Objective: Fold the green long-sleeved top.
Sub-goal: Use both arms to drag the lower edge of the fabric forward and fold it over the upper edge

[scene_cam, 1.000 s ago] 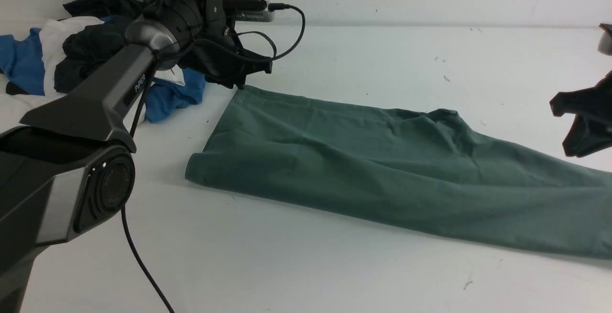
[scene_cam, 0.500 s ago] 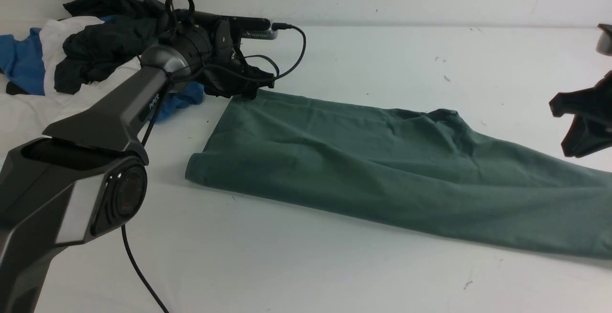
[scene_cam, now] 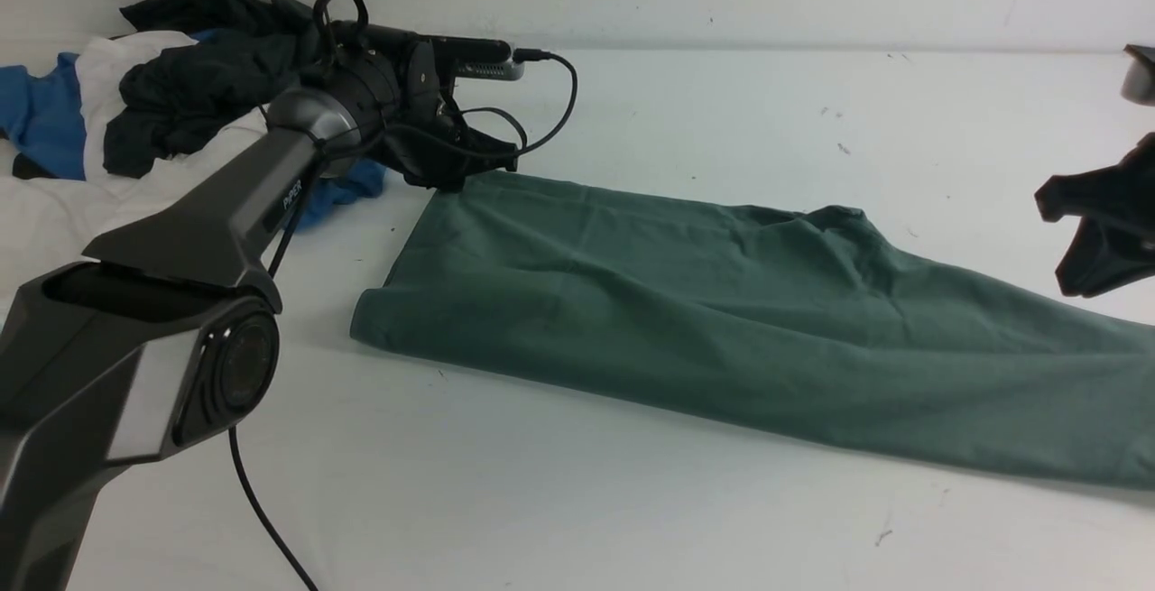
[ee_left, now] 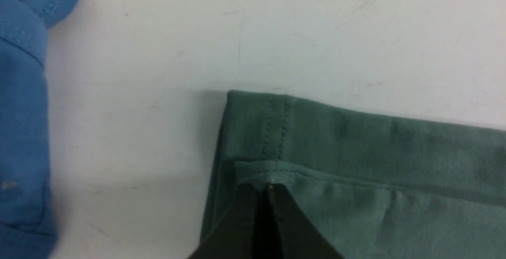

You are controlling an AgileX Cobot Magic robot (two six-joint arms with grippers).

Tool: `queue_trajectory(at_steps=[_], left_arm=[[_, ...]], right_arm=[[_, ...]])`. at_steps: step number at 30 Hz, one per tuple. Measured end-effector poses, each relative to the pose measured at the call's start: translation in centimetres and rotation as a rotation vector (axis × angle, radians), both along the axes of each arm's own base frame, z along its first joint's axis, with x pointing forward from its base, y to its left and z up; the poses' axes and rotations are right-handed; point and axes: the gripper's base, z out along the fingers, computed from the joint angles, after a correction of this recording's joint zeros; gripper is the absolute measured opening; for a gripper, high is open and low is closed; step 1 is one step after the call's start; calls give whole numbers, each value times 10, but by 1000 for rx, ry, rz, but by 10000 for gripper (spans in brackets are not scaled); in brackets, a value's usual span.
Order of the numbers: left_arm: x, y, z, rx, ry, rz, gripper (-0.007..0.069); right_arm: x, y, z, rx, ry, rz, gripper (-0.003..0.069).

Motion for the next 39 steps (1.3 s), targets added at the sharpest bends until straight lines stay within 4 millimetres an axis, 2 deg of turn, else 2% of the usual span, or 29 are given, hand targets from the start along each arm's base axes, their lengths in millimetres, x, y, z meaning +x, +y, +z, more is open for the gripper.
queue_trajectory(at_steps=[4,9,13,19,23,29,33,35,36,37,39], left_arm=[[-1,0,10,0,-9,-2,-3],[-4,-2,52,-11,-113,-10,-3],[-2,-3,67,-26,-194,-14,-3],[5,-3,54,3,-240,-22,-3],[11,-3,36,30,-246,-29,10],[12,-1,28,60,-244,-27,140],[7,3,37,97,-195,-4,341],[-1,5,48,111,-138,7,367],[-12,6,64,124,-75,10,351],[-13,7,66,127,-68,9,347],[-25,6,85,136,-16,-8,291]], right_arm=[[0,0,0,2,-1,3,57],[0,0,0,2,-1,5,57],[0,0,0,3,-1,5,57],[0,1,0,6,-2,4,57],[-1,1,0,8,8,6,57],[-2,3,0,38,22,5,57],[-3,5,2,47,17,22,57],[-6,4,8,33,1,26,57],[-11,3,16,17,-20,28,57],[-12,3,19,11,-27,27,57],[-18,2,30,-8,-57,21,57]])
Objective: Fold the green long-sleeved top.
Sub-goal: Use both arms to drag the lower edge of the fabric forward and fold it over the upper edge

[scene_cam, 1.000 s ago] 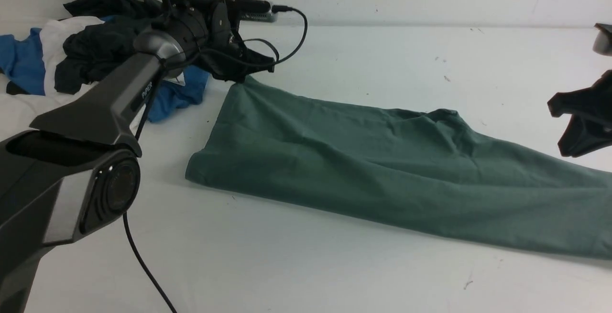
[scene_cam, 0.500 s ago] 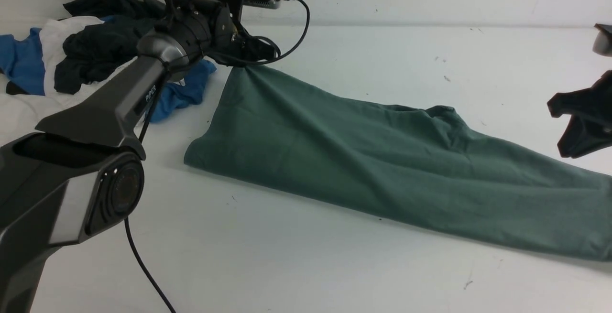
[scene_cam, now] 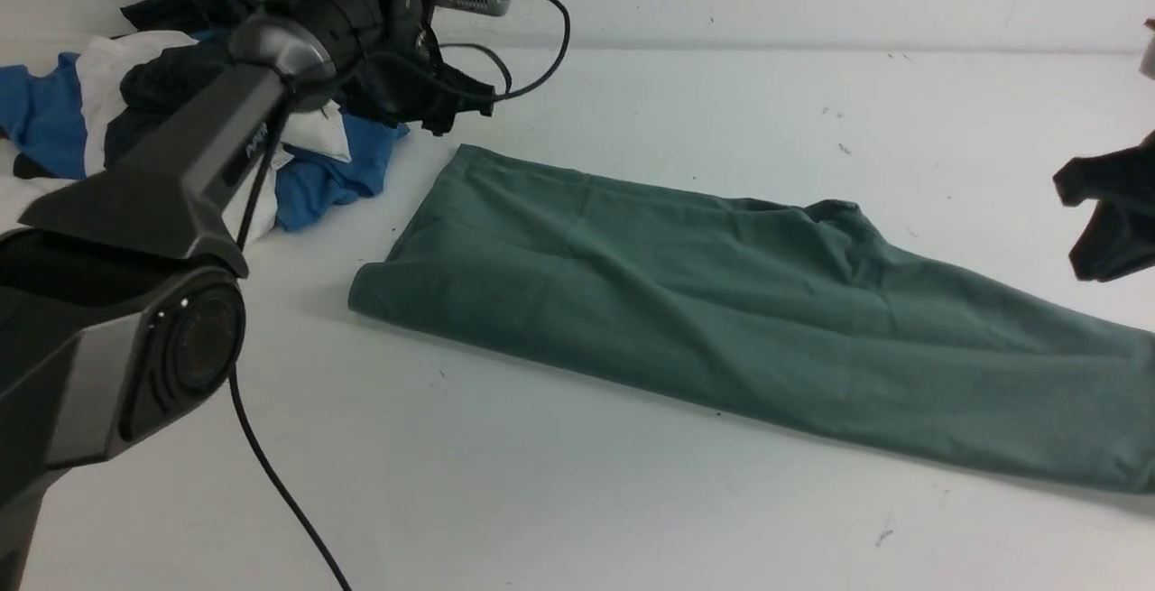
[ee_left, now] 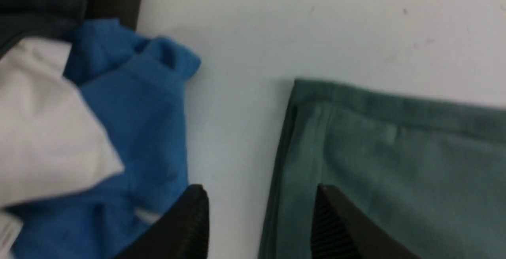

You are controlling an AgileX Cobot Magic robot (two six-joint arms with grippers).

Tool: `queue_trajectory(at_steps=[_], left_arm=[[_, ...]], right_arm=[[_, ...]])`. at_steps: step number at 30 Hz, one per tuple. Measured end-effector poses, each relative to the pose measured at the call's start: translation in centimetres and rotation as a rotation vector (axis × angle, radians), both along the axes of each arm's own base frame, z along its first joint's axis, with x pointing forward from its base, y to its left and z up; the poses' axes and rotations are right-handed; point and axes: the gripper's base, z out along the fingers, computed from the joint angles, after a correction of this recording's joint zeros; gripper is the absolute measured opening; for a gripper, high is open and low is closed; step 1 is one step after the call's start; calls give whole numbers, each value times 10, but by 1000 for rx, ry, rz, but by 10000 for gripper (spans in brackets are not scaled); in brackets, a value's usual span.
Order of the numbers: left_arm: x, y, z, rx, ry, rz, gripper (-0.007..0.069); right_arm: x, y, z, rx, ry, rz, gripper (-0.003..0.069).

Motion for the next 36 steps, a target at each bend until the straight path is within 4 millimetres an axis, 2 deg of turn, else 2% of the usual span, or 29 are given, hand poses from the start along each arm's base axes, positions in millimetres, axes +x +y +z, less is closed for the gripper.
queue_trajectory(at_steps=[1,3,6,11,12,16,19,20,23,26,27,29,30,32,34,36], left_arm=[[-13,-2,16,22,59,-37,195],[-22,-8,26,32,94,-97,82],[-29,-20,24,12,135,-172,8],[-41,-27,-16,-28,300,-219,-4],[-46,-27,-31,-34,358,-225,-4],[-57,-25,-65,-31,475,-240,-4],[-60,-25,-70,-30,477,-238,-4],[-61,-23,-71,-29,467,-234,-4],[-63,-19,-73,-24,457,-216,-4],[-62,-17,-73,0,444,-202,-4],[-62,-16,-72,1,443,-202,-4],[-62,-15,-68,16,423,-202,-4],[-62,-15,-68,18,423,-202,-4],[-61,-13,-58,31,380,-204,-4],[-59,-11,-44,32,323,-203,-4],[-58,-9,-32,26,290,-200,-4]], right_arm=[[-5,-1,8,-16,-21,-15,57],[-11,-3,16,-33,-32,-51,57],[-16,-7,14,-73,-17,-86,57],[-33,-16,-13,-127,87,-120,57],[-41,-24,-22,-130,126,-162,57],[-56,-54,-45,-118,182,-295,58],[-58,-69,-51,-101,186,-353,69],[-58,-78,-55,-87,182,-384,98],[-55,-88,-62,-63,167,-417,175],[-47,-91,-73,-48,155,-423,323],[-47,-91,-73,-48,155,-423,335],[-40,-93,-84,-27,158,-433,482],[-39,-93,-85,-27,160,-433,482],[-34,-94,-97,-11,183,-438,599],[-31,-94,-102,-1,198,-440,647],[-29,-95,-104,1,201,-438,666]])
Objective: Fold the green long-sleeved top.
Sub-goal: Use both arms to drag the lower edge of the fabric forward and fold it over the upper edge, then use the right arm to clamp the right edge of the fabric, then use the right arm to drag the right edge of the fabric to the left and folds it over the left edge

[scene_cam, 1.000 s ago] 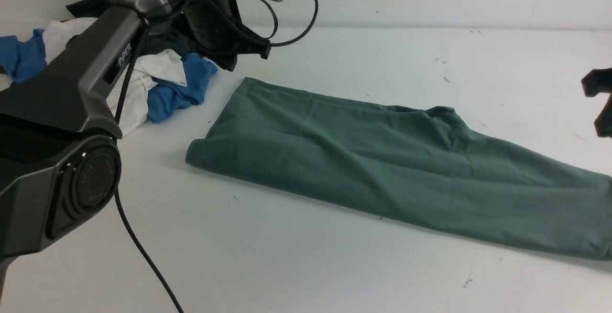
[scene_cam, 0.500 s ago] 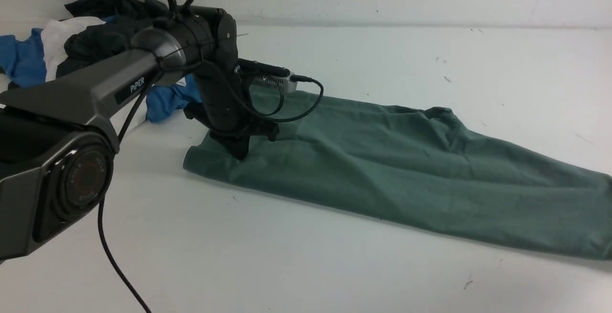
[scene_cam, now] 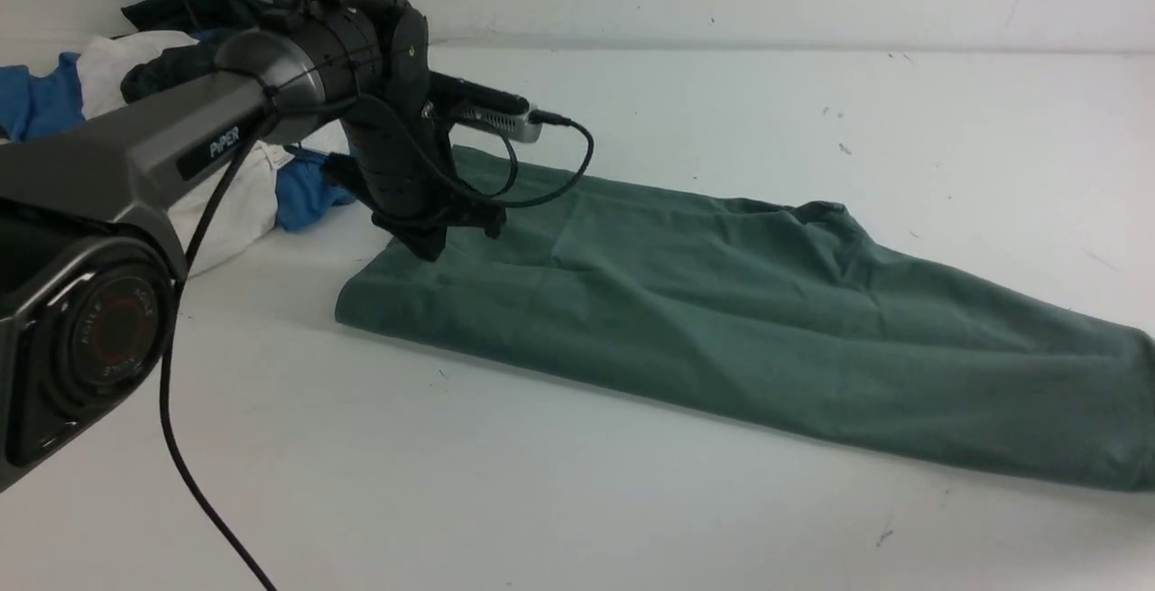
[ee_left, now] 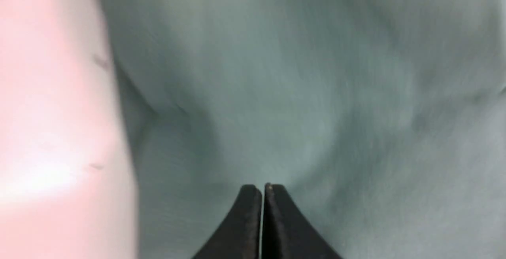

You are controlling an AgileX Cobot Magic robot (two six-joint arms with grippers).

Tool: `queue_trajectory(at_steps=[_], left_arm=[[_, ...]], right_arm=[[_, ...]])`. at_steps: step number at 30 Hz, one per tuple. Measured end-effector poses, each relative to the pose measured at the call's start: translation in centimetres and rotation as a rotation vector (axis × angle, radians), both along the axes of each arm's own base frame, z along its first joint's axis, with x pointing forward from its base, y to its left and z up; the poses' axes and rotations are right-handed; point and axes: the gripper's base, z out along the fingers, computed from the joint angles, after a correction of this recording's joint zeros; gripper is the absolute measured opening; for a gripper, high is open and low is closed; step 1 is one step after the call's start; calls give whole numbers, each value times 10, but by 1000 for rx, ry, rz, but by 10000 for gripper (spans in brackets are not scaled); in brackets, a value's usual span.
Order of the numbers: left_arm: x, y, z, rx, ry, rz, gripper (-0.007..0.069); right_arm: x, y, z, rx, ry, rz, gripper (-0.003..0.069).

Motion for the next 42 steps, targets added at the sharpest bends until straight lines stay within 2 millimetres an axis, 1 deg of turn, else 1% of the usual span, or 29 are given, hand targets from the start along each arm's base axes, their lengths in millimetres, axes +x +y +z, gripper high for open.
queue_trajectory(at_steps=[4,7,11,13,18,21,23,26,28,30,32,33,34,35,36,37,38,39,40,41,42], left_arm=[[2,6,16,-18,-19,18,-4],[1,14,21,-9,14,34,-4],[-3,19,19,7,64,32,-4],[-5,19,15,14,85,27,-4],[-6,21,10,18,102,32,-4],[-7,27,12,18,104,43,-4],[-8,32,18,16,100,54,-4],[-11,39,33,10,79,68,-4],[-13,41,44,5,56,70,-4],[-15,41,51,1,42,69,-4],[-18,41,58,-2,27,69,-4],[-18,41,59,-2,26,69,-4],[-19,42,62,-4,21,69,-4],[-19,42,62,-4,20,69,-4],[-19,41,63,-5,17,68,-4],[-19,41,64,-5,16,68,-4],[-20,41,64,-5,16,68,-4],[-20,41,64,-5,16,68,-4],[-20,41,64,-5,16,68,-4],[-20,41,64,-5,16,68,-4],[-19,42,64,-5,16,69,-4]], right_arm=[[3,-1,1,-8,-25,-2,675],[8,-3,0,-8,-36,-6,674],[18,-5,-4,8,-36,-8,674],[27,-7,-7,31,-26,-4,673],[35,-9,-16,50,6,21,669],[36,-10,-24,52,28,27,666],[37,-12,-30,50,48,33,665],[39,-14,-42,40,74,44,663],[40,-16,-52,36,96,50,663],[41,-17,-54,25,100,57,659],[43,-18,-55,21,98,58,624],[43,-18,-55,21,98,58,618],[43,-19,-55,13,93,68,536],[43,-19,-55,13,93,69,524],[43,-19,-55,9,87,80,382],[44,-19,-55,7,86,86,304],[43,-19,-54,8,86,89,202],[43,-19,-54,8,86,88,183],[43,-20,-52,-7,86,98,93],[43,-21,-49,-23,94,107,67],[42,-23,-45,-44,101,112,67]])
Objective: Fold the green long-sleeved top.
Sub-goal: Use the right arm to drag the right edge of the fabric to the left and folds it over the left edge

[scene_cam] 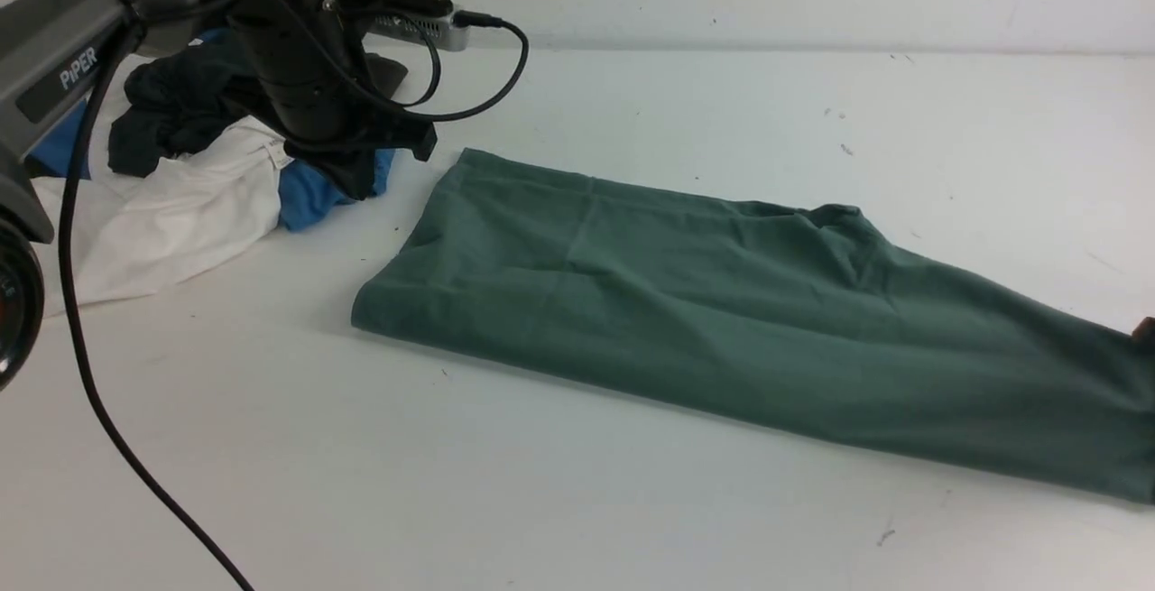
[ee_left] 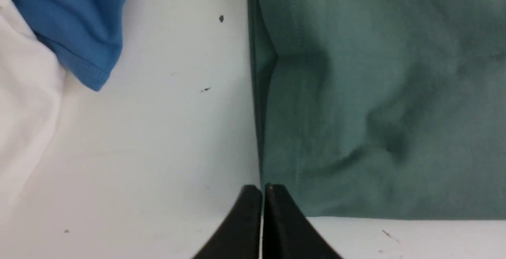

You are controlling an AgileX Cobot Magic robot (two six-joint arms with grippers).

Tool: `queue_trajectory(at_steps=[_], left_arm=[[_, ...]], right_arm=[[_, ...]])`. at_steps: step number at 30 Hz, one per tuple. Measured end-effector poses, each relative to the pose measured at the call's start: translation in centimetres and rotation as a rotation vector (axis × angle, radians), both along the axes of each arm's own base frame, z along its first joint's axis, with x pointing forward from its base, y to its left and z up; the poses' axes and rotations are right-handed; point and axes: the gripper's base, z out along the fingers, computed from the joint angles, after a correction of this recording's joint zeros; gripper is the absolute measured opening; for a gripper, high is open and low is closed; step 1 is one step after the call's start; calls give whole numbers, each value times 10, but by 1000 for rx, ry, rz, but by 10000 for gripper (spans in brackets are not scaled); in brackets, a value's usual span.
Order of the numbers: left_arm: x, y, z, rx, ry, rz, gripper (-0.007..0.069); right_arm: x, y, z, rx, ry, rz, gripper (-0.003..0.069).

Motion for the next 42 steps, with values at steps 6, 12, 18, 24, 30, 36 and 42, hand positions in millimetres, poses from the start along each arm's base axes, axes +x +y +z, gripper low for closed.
queue_trajectory(at_steps=[6,12,18,24,30,36,42], left_arm=[[-10,11,-6,9,47,20,-4],[-43,23,-20,6,149,40,-4],[-60,23,-23,-29,137,47,-4],[-61,19,-23,-74,147,55,-4],[-61,14,-23,-128,154,35,-4],[-62,11,-22,-157,159,34,-4],[-62,11,-23,-159,160,34,-4]], right_arm=[[1,-15,54,-166,-4,7,69],[14,-17,105,-231,-105,-1,69],[52,47,163,-218,-328,125,69],[66,151,194,-123,-465,265,69],[66,274,197,42,-515,417,69],[67,350,155,162,-423,474,69],[74,393,117,282,-397,460,69]])
